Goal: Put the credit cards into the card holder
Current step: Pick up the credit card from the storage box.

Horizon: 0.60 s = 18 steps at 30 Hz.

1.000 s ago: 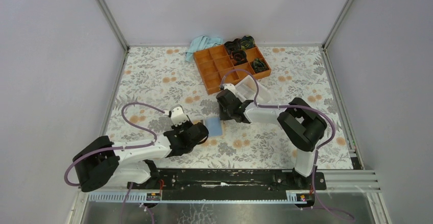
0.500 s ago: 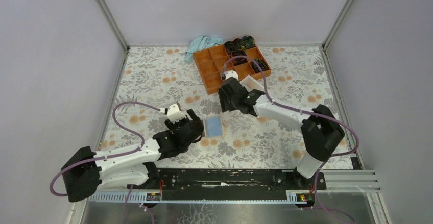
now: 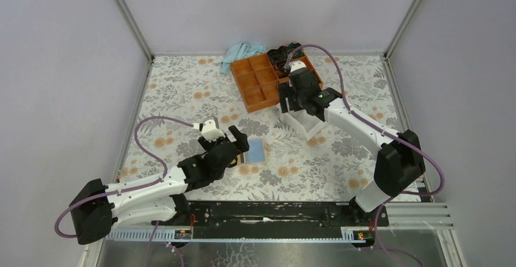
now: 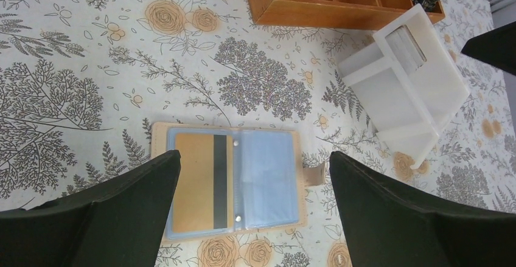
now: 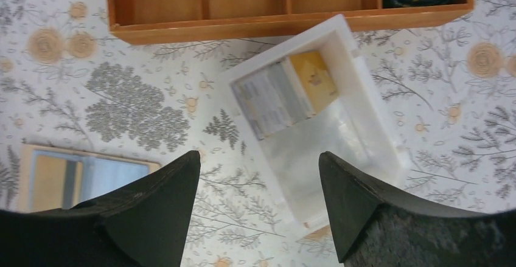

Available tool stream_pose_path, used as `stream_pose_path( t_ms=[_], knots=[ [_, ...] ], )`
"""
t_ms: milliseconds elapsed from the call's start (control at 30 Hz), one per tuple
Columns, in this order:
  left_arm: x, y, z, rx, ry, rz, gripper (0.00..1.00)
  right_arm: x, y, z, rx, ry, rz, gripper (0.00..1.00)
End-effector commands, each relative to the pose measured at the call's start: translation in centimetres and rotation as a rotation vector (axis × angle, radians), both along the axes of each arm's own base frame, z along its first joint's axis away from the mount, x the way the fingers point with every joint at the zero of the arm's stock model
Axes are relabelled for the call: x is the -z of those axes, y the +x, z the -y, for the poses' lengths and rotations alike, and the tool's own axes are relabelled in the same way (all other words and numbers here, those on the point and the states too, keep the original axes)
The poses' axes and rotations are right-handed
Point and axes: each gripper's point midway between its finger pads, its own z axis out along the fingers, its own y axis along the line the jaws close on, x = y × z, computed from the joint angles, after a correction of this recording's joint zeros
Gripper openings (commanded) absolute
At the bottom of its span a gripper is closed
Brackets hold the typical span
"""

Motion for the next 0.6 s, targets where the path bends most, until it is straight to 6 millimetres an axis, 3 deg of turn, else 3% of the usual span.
stream_pose_path(
  t_ms=[0,567],
  knots=[
    [-2.0,0.7,1.2,0.02,-0.034,0.047,1.0,-1.0,1.6,1.4,-0.054,-0.037,0.014,0.79],
    [-2.1,1.0,1.1,0.009,-0.029,0.053,1.0,2.6,6.2,1.7,-0.104,0.01,-0.051,0.79]
  ],
)
